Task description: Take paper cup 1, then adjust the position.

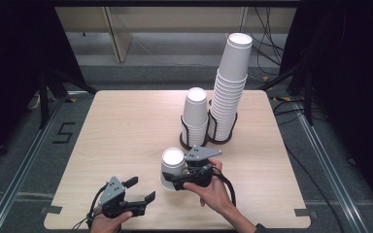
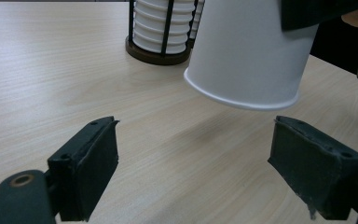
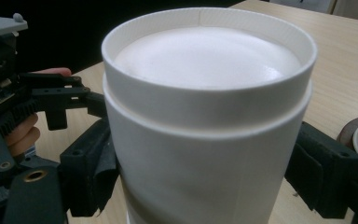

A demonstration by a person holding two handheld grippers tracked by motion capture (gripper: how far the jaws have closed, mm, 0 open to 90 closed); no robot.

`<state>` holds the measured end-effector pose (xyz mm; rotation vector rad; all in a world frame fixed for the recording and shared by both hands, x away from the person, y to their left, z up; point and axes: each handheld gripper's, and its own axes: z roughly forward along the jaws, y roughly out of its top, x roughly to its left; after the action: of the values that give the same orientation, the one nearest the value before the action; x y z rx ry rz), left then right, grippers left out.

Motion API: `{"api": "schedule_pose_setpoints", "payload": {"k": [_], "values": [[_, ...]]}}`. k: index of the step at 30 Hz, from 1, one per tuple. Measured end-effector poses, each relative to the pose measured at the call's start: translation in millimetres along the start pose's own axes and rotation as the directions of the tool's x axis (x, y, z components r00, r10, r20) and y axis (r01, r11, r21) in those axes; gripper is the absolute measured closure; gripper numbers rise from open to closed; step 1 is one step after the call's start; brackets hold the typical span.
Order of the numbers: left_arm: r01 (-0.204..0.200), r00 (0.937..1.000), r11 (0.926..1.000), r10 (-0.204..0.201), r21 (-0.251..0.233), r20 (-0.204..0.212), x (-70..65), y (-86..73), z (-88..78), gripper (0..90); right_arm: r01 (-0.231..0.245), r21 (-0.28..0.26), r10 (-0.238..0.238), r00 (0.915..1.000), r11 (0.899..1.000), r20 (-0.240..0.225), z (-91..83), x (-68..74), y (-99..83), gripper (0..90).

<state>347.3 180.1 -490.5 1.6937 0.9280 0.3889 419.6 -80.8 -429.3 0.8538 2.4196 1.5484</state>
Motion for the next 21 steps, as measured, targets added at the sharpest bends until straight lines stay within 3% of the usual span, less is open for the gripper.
{"api": "schedule_pose_setpoints", "payload": {"k": [7, 8, 11, 14, 16, 17, 21], "values": [[-0.006, 0.9999, 1.0, 0.006, 0.007, -0.012, 0.2, 0.2, -1.2, 14.6, 0.002, 0.004, -0.002, 1.0, 1.0, -0.003, -0.4, -1.7, -2.5, 19.0], [-0.004, 1.0, 1.0, 0.004, -0.002, -0.003, 0.4, -0.6, 0.1, 14.6, -0.024, -0.001, 0.024, 0.9996, 1.0, -0.011, -0.3, -0.5, -2.0, 19.0], [-0.004, 1.0, 1.0, 0.004, -0.008, -0.001, -1.8, -0.8, 0.9, 14.5, 0.006, -0.009, -0.006, 1.0, 1.0, -0.003, -0.5, -1.7, -0.9, 19.0], [-0.019, 0.9998, 0.9998, 0.019, -0.007, 0.001, -2.2, -0.5, 1.0, 14.6, 0.005, -0.005, -0.005, 1.0, 1.0, 0.005, -2.1, -0.5, 0.0, 19.0], [-0.029, 0.9996, 0.9993, 0.03, -0.022, 0.003, -3.5, 0.2, 1.9, 14.5, -0.002, -0.014, 0.002, 0.9998, 1.0, -0.018, -2.0, 0.9, 1.0, 19.0], [-0.029, 0.9996, 0.9993, 0.03, -0.022, 0.003, -3.5, 0.2, 1.9, 14.6, -0.023, -0.016, 0.023, 0.9997, 1.0, -0.011, -3.0, 3.1, 1.6, 19.0], [-0.066, 0.9977, 0.9966, 0.067, -0.049, 0.006, -4.6, 3.0, 6.2, 14.5, 0.002, -0.039, -0.003, 0.9998, 0.999, -0.02, -4.9, 3.9, 6.0, 19.0]]}}
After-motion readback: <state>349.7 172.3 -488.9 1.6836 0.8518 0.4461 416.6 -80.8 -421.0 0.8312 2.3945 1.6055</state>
